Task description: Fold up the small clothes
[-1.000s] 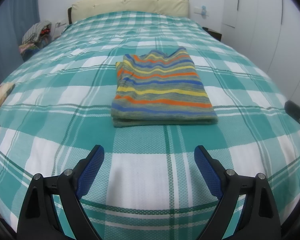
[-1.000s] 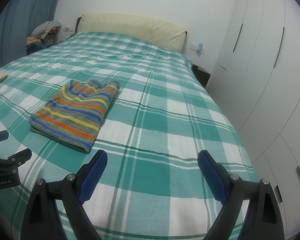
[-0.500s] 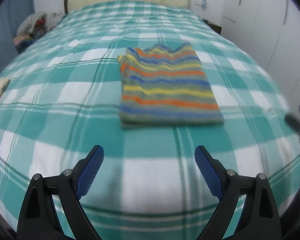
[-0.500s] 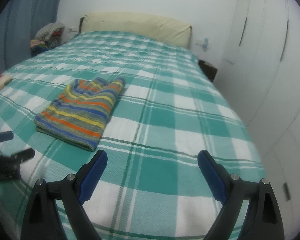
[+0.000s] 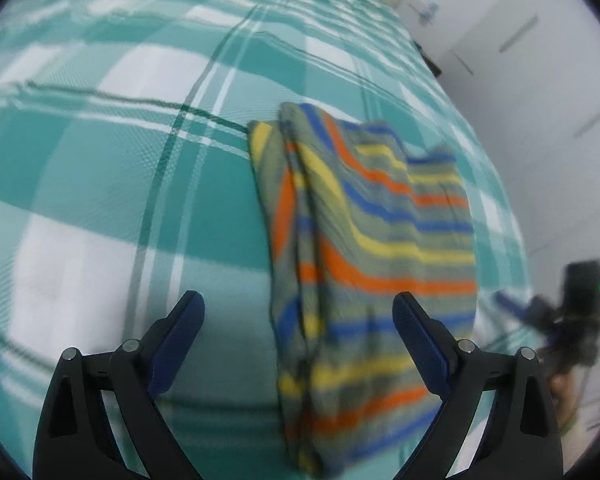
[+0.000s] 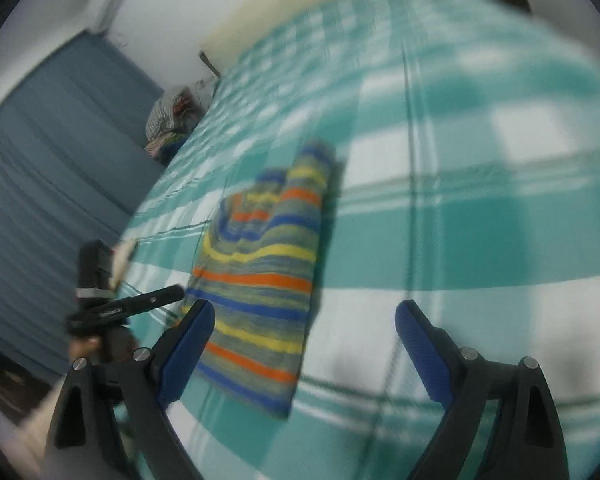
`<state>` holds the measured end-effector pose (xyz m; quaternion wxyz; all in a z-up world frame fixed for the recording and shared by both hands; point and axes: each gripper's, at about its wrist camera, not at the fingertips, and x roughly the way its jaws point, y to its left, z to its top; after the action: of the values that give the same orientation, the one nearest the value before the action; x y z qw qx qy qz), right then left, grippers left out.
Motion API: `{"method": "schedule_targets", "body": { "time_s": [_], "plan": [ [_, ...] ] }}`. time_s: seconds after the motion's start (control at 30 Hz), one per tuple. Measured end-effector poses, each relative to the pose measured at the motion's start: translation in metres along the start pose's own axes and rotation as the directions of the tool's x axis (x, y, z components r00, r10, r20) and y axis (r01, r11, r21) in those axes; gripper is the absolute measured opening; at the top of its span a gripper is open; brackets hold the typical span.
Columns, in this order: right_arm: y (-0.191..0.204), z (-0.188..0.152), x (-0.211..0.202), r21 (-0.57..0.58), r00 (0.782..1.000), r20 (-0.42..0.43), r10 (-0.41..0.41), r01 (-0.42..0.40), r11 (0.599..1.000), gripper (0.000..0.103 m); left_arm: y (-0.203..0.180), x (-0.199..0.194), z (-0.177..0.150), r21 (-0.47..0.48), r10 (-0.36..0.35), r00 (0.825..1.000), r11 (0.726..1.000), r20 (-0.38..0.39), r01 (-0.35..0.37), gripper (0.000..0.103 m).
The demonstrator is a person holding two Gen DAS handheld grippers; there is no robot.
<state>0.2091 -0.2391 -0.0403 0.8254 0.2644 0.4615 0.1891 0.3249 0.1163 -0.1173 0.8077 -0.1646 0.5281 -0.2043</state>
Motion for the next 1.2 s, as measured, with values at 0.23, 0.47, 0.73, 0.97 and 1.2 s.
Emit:
{"method": "schedule_targets", "body": {
  "time_s": [0.23,0.47,0.73,0.97,1.2],
  "plan": [
    [-0.013,0.026,0.08,0.064,0.982,-0.055,0.181,-0.178,0.982,0.089,-0.015,0.02,0.016,0.062,-0.055,0.998,0.997,-0.017,0.056,0.099],
    [0.036,0.033,0.129,-0.174,0.994,-0.101,-0.033,0.015,0.985,0.028,-0.033,0.027,0.007,0.132,0.037,0.999,0.991,0.013,-0.038,0.018],
    [0.109,0.025,0.066,-0.418,0.99,0.11,-0.084,0.123,0.9,0.024,-0.082,-0.063,0.012,0.238,0.032,0.977,0.968,0.21,-0.083,0.016],
    [0.112,0.069,0.027,-0.39,0.986,0.163,-0.026,0.088,0.916,0.029,-0.104,-0.047,0.019,0.258,0.075,0.968,0.956,0.239,-0.137,0.067],
    [0.023,0.051,0.029,-0.272,0.901,0.156,-0.404,0.433,0.859,0.092,-0.079,-0.016,-0.032,0.284,0.377,0.878,0.843,0.294,-0.457,0.09]
  ]
}}
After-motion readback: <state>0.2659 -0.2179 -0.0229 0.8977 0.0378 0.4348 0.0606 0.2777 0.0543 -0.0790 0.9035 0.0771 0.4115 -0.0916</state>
